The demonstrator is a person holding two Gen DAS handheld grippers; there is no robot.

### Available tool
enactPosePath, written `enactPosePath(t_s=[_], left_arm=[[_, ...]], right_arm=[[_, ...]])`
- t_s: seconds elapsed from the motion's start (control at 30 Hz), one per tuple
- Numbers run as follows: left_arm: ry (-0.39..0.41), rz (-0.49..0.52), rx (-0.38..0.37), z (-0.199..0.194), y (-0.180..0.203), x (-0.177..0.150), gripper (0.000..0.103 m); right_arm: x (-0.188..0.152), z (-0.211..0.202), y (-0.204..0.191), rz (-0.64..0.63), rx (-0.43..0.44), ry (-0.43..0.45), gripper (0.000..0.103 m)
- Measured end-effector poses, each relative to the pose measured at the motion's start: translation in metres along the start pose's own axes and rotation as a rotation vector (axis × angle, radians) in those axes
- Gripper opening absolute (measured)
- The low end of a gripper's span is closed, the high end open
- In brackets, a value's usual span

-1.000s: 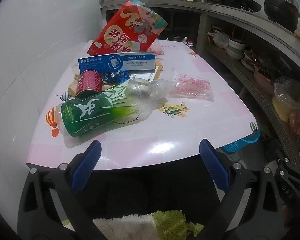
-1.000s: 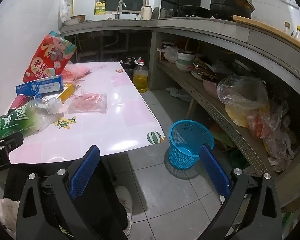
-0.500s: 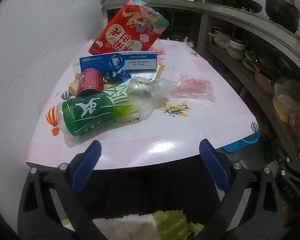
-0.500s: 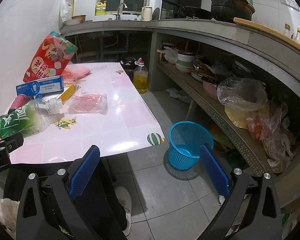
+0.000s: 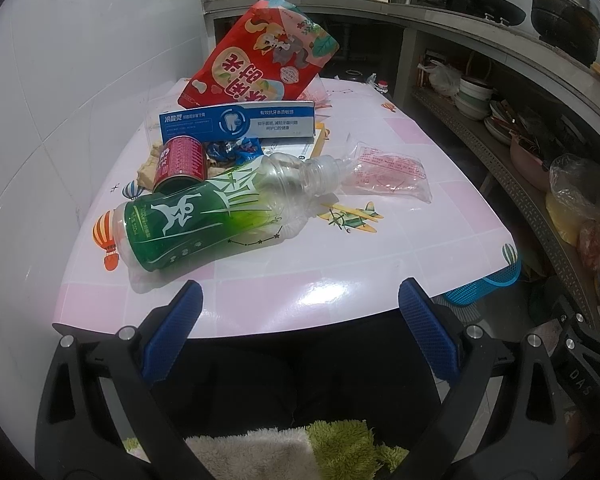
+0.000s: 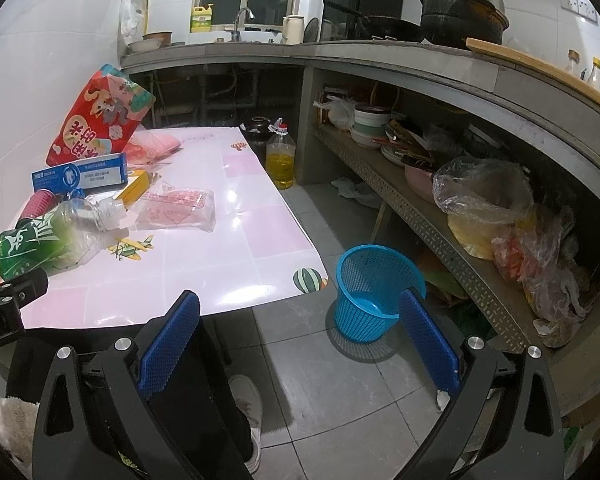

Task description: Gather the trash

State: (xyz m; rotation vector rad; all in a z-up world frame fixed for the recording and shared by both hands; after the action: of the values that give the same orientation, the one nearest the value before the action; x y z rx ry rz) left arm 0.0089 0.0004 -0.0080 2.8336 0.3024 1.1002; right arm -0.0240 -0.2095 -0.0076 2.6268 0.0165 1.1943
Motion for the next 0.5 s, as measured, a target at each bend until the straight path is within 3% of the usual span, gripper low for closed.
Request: enactPosePath(t_s=[0.5], left_arm=[[-0.001,-0.001,0.000,0.0002,-0.0001,0.0001,0.094]], right_arm=[[0.0016,-0.0028,-0.0005,-0.001,-0.003,0.007,0.097]])
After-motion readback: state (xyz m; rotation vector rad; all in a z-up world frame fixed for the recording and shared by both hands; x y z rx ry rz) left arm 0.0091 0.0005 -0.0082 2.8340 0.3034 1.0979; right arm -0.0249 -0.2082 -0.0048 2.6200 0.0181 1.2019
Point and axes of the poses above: each gripper's, at about its wrist camera, not at the fingertips, and z roughly the way its jaws point, y to its right, x to its top, the point moved 1 cm from there along z, roughly the way its jaws point, and after that the axes turned 12 degrees about -z, right-handed, at the moved point
